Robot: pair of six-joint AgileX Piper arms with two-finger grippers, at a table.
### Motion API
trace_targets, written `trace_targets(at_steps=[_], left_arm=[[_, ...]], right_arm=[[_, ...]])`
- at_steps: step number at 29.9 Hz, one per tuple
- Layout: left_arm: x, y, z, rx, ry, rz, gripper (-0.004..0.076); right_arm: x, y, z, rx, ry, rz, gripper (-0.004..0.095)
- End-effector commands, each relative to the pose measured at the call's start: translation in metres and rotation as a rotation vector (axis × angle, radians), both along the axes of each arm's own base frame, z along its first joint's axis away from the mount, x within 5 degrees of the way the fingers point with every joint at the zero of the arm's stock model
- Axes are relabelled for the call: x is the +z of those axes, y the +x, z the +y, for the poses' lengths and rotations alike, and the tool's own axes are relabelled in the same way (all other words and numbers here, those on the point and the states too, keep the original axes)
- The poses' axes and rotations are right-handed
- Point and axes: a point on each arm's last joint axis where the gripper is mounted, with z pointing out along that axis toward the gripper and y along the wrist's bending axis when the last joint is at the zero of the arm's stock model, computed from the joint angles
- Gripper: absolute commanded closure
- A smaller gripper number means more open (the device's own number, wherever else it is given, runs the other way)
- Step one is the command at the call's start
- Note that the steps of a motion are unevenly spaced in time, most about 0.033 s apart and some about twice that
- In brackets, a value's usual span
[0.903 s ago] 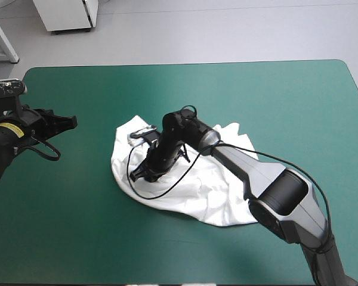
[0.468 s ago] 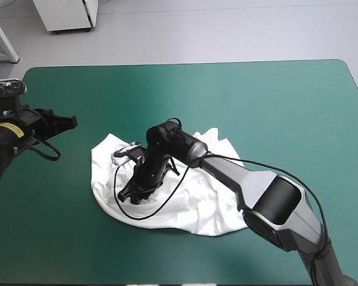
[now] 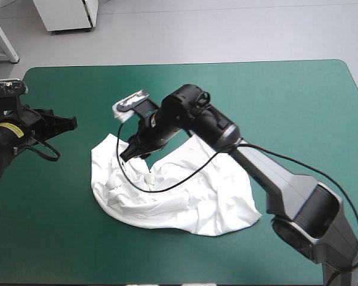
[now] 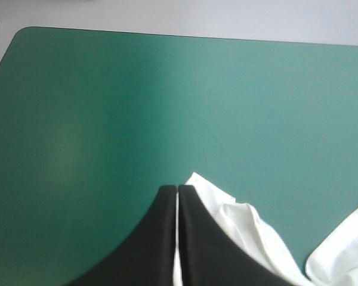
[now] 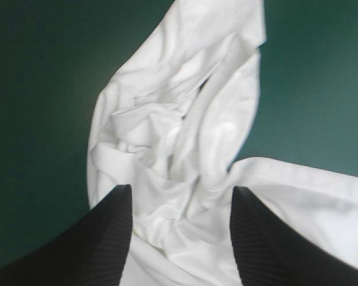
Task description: Fold the cloth
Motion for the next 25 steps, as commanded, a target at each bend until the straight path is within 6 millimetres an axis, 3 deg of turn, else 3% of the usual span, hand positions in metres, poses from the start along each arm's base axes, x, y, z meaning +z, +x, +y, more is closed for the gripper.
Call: trace_targets(at_steps=[1,7,11,14,20,25], left_arm=[[0.014,-0.005,0.001,-0.052,0.095,-0.067,0.0718],[0.009,-0.009,0.002,-0.070,0.135,0.003,0.0718],[0.001,-0.006,0.002,-0.085,0.166,0.081,0.0705],[-0.016,0.009,0.001,-0.122,0.220,0.208,0.0637],[-0.046,0.052,-0.005,-0.133,0.222,0.316,0.0358],[-0.081,0.086,-0.010,-0.119,0.203,0.447,0.0322]], right_arm=[[0.069,-0.003,-0.061,-0.146,0.089,-0.182,0.0447],[0.104,-0.008,-0.132,-0.303,0.111,-0.263,0.0447],[0.108,-0.023,-0.162,-0.368,0.104,-0.265,0.0447],[0.097,-0.036,-0.179,-0.407,0.048,-0.250,0.0447],[0.064,-0.061,-0.201,-0.467,-0.022,-0.162,0.0455],[0.042,-0.070,-0.214,-0.502,-0.065,-0.107,0.0460]])
